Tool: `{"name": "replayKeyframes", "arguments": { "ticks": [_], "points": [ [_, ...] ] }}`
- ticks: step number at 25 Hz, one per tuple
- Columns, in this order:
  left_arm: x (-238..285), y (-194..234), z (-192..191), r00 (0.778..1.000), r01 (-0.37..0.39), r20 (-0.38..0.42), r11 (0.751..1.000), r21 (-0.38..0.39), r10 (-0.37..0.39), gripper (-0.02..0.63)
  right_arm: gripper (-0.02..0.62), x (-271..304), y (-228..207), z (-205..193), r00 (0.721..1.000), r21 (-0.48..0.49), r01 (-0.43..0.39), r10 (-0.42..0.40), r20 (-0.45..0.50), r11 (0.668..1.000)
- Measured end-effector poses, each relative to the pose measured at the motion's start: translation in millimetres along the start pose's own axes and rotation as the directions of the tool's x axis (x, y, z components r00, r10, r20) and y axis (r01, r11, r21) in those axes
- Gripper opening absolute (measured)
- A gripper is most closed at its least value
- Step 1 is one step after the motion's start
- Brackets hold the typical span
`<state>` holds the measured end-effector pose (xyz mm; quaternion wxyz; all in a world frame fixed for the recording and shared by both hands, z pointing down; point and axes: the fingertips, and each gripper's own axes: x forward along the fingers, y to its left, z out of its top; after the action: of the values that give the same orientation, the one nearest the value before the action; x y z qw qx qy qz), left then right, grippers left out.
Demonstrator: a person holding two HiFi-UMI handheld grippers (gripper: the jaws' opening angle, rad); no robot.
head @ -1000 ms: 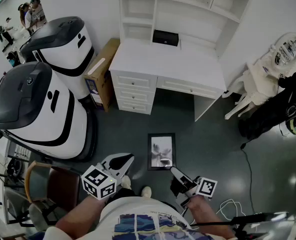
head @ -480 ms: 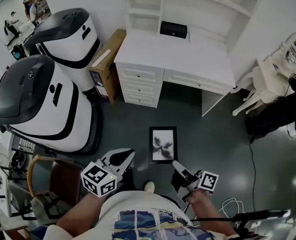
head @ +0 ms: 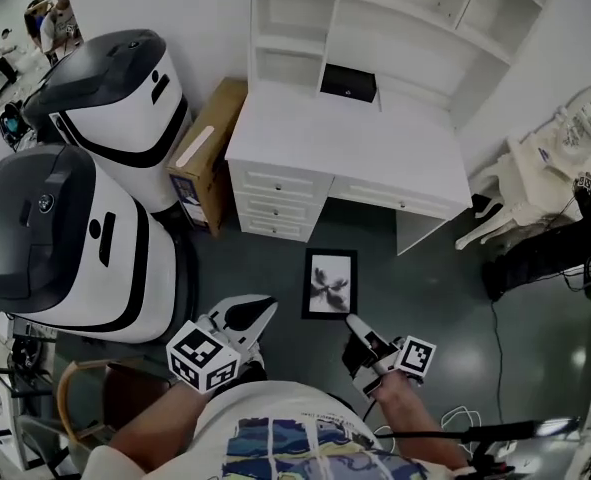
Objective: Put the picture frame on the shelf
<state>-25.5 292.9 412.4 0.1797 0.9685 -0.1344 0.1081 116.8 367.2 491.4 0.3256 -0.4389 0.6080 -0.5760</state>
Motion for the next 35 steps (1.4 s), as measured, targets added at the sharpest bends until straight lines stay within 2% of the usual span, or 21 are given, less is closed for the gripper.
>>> {"name": "replayKeyframes", "arguments": {
  "ticks": [8, 20, 25, 30, 35],
  "points": [
    [-20, 96, 18, 0.999, 0.035, -0.013, 0.999, 0.018, -0.035, 0.012, 0.081, 112, 15, 23, 0.999, -0.037, 0.01, -0.009, 0.039, 0.999],
    [-31, 183, 34, 0.999, -0.035, 0.013, 0.999, -0.024, 0.036, 0.012, 0.081, 222, 15, 66, 1.0, -0.064, 0.028, -0.028, 0.0, 0.998],
    [-21, 228, 60, 0.994, -0.106, 0.022, 0.994, -0.023, 0.107, 0.012, 0.081, 274, 10, 109, 1.0, -0.041, 0.018, -0.018, -0.004, 0.999],
    [-1, 278, 92, 0.983, -0.18, 0.016, 0.983, -0.019, 0.181, 0.012, 0.081, 333, 1, 169, 1.0, -0.043, 0.012, -0.013, -0.011, 0.999],
    [29, 315, 120, 0.977, -0.213, -0.009, 0.977, -0.015, 0.213, 0.012, 0.081, 389, -16, 226, 0.999, -0.043, 0.029, -0.03, -0.012, 0.999]
  ]
}}
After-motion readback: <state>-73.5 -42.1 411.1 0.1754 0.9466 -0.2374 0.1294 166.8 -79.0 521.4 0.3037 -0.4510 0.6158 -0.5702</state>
